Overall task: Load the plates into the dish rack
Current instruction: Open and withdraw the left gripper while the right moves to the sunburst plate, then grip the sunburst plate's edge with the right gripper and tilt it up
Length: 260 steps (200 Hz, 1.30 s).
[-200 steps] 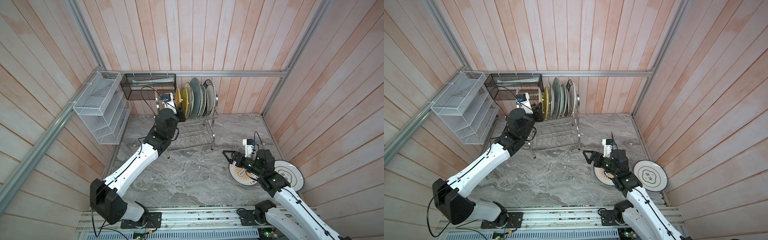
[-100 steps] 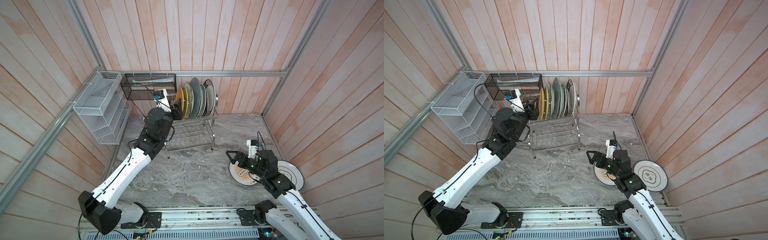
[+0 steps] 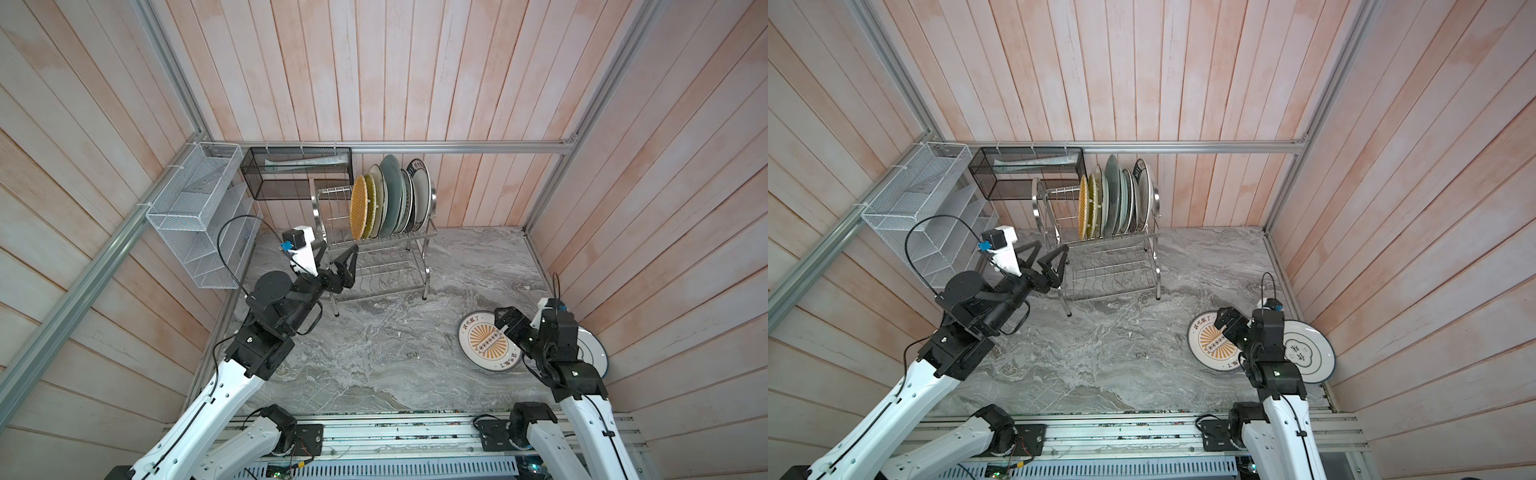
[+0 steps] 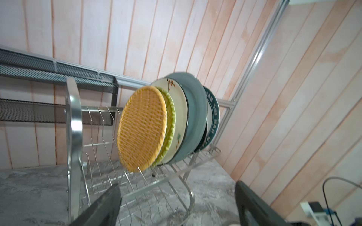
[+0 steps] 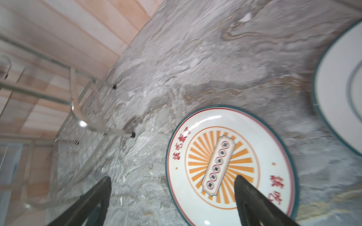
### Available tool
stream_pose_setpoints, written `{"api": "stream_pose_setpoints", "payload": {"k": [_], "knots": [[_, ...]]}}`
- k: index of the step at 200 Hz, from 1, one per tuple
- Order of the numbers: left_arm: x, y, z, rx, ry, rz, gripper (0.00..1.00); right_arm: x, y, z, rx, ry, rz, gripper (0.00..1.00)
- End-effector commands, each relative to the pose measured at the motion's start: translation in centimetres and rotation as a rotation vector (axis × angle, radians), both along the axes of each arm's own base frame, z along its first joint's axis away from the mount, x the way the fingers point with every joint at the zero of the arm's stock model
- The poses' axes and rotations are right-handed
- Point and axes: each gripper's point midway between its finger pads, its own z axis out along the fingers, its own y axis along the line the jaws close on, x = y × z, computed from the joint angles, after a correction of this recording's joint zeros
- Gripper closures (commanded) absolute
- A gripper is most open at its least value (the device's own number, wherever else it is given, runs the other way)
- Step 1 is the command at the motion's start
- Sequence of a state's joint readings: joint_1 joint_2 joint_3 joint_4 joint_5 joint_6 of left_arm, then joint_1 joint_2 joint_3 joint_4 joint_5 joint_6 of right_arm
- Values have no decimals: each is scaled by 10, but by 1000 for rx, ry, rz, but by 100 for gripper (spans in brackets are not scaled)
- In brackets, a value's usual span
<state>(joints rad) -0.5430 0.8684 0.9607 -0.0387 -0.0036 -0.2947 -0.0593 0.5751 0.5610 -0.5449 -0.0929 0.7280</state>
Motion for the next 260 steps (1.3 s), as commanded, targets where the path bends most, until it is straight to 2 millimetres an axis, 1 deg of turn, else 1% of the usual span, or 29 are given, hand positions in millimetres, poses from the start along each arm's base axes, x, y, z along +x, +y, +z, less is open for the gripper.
{"api": "stream_pose_setpoints", "payload": {"k": [1, 19, 38, 52, 65, 90, 109, 161, 179, 197, 226, 260], "knots": [[-20, -26, -38, 43, 72, -192, 3, -8, -16, -25, 50, 68, -60, 2], [-28, -38, -65, 48, 125, -278, 1, -11, -31, -41, 105, 86, -146, 2], [-35, -47, -83, 43, 167, -347, 0, -14, -43, -52, 129, 85, -215, 2], [-40, -52, -93, 38, 189, -393, 0, -17, -48, -63, 140, 91, -238, 2], [-44, -56, -97, 34, 200, -424, 0, -19, -49, -75, 168, 99, -246, 2], [-45, -57, -103, 34, 214, -434, 0, -18, -50, -84, 228, 44, -225, 2], [-45, -58, -104, 27, 218, -437, 0, -15, -44, -88, 298, 10, -192, 2], [-41, -59, -106, 11, 235, -427, 0, -13, -13, -98, 456, -11, -56, 2], [-39, -58, -107, 2, 238, -418, 0, -12, 0, -97, 511, -24, 11, 2], [-37, -59, -108, -3, 244, -413, 0, -12, 5, -94, 517, -29, 48, 3], [-34, -58, -111, -11, 253, -400, 0, -14, 15, -95, 545, -22, 98, 9], [-32, -56, -112, -23, 252, -382, 0, -16, 25, -103, 562, -19, 144, 21]]}}
